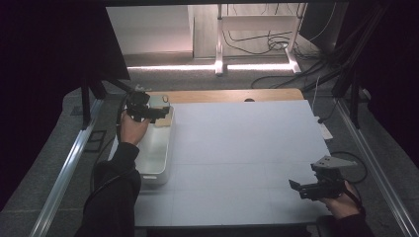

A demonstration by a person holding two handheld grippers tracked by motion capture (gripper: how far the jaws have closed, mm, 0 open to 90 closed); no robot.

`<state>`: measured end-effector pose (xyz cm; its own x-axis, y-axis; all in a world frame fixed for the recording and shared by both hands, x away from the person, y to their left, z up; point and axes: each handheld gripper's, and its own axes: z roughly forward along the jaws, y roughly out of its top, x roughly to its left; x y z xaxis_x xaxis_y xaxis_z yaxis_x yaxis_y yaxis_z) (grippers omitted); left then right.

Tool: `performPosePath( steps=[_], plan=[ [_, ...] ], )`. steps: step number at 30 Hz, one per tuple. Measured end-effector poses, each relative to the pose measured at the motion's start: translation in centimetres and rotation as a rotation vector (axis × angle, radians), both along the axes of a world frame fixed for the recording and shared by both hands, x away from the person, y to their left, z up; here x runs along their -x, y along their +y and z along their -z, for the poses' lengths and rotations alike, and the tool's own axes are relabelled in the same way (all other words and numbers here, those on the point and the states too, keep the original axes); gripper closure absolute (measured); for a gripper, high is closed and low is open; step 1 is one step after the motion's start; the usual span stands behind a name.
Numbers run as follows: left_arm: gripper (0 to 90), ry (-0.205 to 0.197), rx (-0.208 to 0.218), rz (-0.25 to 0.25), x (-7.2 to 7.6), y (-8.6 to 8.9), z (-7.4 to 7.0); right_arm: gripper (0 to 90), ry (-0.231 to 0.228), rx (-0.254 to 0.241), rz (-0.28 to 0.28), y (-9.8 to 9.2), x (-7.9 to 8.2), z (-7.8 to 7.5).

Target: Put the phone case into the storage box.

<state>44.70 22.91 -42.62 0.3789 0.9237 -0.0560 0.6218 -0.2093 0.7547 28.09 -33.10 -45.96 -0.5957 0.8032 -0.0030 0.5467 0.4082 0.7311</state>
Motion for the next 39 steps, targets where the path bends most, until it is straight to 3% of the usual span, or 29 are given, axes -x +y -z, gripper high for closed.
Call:
performPosePath(
  steps=[11,24,31,39],
  plan=[
    [0.0,-0.034,0.047,0.079,0.8,-0.1,0.1,0.0,0.000,0.000,0.000,0.0,0.0,0.0],
    [0.0,-0.054,0.109,0.117,1.8,0.1,0.4,0.0,0.001,0.002,0.001,0.0,0.0,0.0],
    [0.0,-0.054,0.170,0.138,2.2,0.3,0.6,0.0,0.000,0.002,0.002,0.1,0.0,0.0],
    [0.0,-0.059,0.159,0.149,2.9,0.1,1.0,0.0,0.000,0.002,0.006,0.0,0.0,0.0]
  ],
)
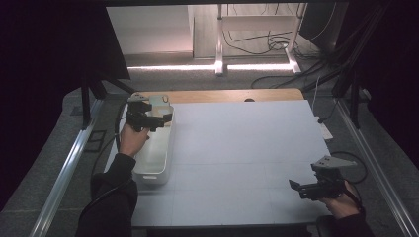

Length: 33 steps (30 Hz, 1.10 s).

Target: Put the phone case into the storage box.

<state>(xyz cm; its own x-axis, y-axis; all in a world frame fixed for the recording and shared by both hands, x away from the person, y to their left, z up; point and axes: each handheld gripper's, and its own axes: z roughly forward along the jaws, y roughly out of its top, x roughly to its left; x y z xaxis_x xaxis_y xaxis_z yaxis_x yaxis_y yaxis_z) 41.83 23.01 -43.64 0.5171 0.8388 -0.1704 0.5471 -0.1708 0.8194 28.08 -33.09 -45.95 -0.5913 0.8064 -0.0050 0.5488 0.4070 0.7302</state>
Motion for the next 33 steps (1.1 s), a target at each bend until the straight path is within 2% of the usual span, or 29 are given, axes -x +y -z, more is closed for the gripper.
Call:
performPosePath(
  steps=[14,25,33],
  plan=[
    [0.0,-0.024,-0.001,-0.003,1.5,-0.4,0.2,0.0,0.000,0.006,0.000,0.1,0.0,0.0],
    [0.0,-0.015,0.012,0.007,2.6,-0.6,0.7,0.0,-0.004,0.007,0.009,0.1,0.0,0.0],
    [0.0,-0.019,0.007,0.023,3.5,-0.9,0.7,0.0,-0.006,-0.001,0.005,0.0,0.0,0.0]
  ],
)
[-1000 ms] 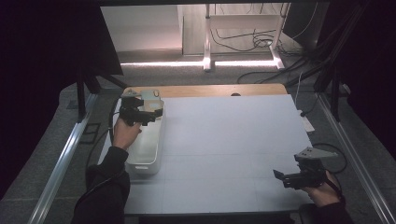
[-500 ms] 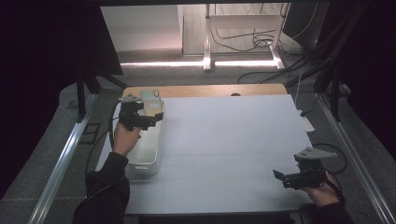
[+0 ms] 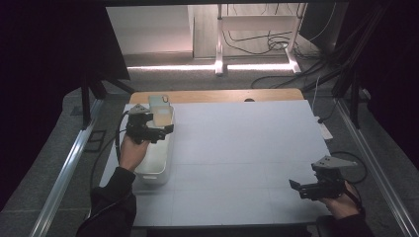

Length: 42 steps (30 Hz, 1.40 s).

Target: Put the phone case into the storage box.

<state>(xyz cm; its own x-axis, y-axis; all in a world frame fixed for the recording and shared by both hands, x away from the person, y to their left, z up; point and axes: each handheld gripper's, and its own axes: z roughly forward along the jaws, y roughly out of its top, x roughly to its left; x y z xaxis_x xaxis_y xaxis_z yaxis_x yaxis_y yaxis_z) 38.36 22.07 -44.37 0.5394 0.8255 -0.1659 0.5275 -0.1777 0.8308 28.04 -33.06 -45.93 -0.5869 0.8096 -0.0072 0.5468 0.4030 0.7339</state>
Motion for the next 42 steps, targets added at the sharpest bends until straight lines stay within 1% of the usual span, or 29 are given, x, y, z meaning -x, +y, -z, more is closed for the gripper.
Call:
performPosePath(
  steps=[5,11,16,22,33,42],
  plan=[
    [0.0,-0.007,-0.001,0.013,0.7,-0.2,-0.1,0.0,-0.004,0.004,-0.003,0.0,0.1,0.0],
    [0.0,-0.010,0.003,0.012,1.5,-0.3,-0.2,0.0,-0.004,0.007,-0.008,0.1,0.1,0.0],
    [0.0,-0.012,-0.007,0.015,2.1,-0.4,-0.2,0.0,-0.005,0.006,-0.012,0.1,0.1,0.0],
    [0.0,-0.027,-0.020,0.018,2.8,-0.7,-0.1,0.0,-0.004,0.006,-0.013,0.1,0.1,0.0],
    [0.0,-0.030,-0.018,0.028,4.2,-0.9,0.0,0.0,-0.006,0.006,-0.015,0.1,0.1,0.0],
    [0.0,-0.029,-0.021,0.046,5.5,-0.9,0.0,0.0,-0.006,0.005,-0.015,0.1,0.1,0.0]
  ],
)
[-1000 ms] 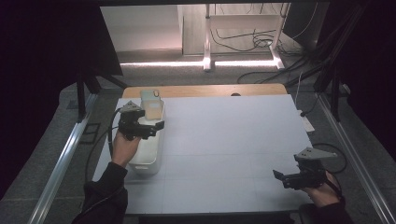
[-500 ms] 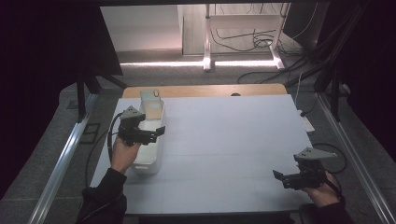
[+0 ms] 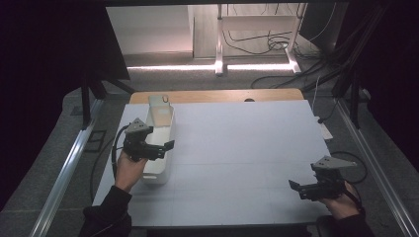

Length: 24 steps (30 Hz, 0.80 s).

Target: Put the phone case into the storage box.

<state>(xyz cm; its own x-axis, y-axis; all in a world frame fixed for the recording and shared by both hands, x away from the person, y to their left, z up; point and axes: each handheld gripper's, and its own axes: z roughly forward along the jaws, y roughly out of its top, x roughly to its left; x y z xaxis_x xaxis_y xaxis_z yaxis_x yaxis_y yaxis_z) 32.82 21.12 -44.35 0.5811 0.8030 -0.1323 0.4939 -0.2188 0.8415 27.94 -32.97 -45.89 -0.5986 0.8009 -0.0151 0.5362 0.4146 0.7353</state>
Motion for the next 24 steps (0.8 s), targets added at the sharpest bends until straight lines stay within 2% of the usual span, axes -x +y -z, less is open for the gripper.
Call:
performPosePath(
  steps=[24],
  plan=[
    [0.0,-0.010,-0.008,-0.013,3.5,0.6,0.1,0.0,0.000,-0.004,0.002,0.0,0.0,0.0]
  ],
)
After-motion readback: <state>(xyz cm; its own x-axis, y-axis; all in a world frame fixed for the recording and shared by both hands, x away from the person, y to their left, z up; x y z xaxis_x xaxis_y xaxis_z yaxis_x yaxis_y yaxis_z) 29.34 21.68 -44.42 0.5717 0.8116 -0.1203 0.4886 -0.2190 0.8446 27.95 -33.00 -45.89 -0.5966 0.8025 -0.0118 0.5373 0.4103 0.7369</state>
